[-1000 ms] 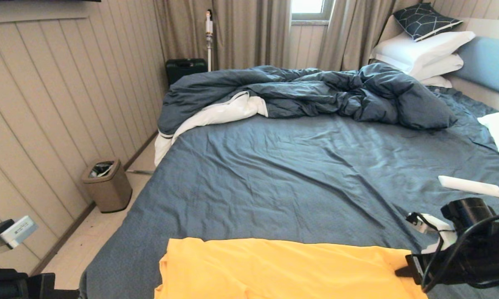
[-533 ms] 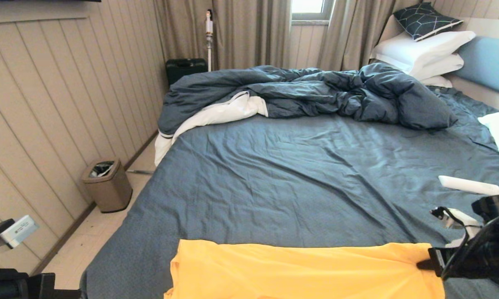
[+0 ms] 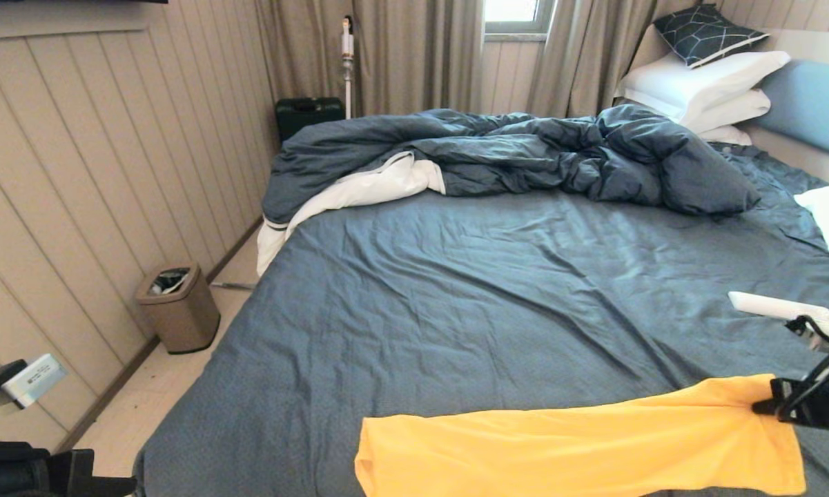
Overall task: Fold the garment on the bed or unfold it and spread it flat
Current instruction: Fold the yellow T-shirt
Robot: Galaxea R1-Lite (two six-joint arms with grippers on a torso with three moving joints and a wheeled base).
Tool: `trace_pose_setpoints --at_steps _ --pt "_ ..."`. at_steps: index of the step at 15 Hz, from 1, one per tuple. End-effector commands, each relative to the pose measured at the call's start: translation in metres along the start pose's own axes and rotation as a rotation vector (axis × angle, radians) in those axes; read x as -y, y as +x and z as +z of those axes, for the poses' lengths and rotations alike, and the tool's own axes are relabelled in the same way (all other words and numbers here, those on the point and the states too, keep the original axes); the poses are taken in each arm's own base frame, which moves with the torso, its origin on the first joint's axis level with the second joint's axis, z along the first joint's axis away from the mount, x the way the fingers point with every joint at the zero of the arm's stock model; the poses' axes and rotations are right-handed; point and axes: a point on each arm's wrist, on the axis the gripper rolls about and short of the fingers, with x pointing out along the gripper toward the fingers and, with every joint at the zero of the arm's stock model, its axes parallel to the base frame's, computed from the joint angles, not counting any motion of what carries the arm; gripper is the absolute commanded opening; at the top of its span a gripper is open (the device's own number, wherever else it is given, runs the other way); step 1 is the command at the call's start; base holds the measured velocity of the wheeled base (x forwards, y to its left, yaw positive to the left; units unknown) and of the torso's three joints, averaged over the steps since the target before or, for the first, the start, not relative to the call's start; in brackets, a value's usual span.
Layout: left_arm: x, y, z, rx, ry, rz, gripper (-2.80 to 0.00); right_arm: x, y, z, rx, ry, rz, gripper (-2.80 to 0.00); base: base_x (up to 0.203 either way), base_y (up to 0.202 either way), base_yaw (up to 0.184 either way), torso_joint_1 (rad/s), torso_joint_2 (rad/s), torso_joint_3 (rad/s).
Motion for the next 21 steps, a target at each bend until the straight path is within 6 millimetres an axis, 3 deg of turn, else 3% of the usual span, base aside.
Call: trace_pose_setpoints --at_steps 1,8,12,16,18,19,21 --pt "0.000 0.001 0.000 -0.007 -0.005 0.002 -2.80 0.014 -0.001 0.012 0.023 0.017 -0.024 -2.80 0.000 0.000 0.000 0.000 0.00 0.000" --pt "0.001 0.001 0.003 -0.007 -0.004 -0.002 -2.80 0.057 -0.013 0.064 0.054 0.071 -0.079 -2.80 0.000 0.000 0.000 0.000 0.00 0.000" --pt "0.001 0.003 0.005 -0.013 -0.005 0.000 -2.80 0.075 0.000 0.086 0.062 0.074 -0.094 -2.80 0.000 0.000 0.000 0.000 0.00 0.000" --pt "0.002 0.005 0.008 -0.017 -0.006 0.001 -2.80 0.107 0.001 0.113 0.055 0.111 -0.116 -2.80 0.000 0.000 0.000 0.000 0.00 0.000" --pt "0.003 0.005 0.009 -0.026 -0.008 -0.014 -2.80 0.102 -0.007 0.109 -0.040 0.151 -0.067 -2.80 0.000 0.000 0.000 0.000 0.00 0.000" --pt "0.003 0.005 0.009 -0.029 -0.008 -0.028 -2.80 0.089 -0.019 0.111 -0.043 0.142 -0.036 -2.80 0.000 0.000 0.000 0.000 0.00 0.000" --pt "0.003 0.004 0.009 -0.028 -0.009 -0.035 -2.80 0.044 -0.048 0.114 -0.042 0.091 0.082 -2.80 0.000 0.000 0.000 0.000 0.00 0.000"
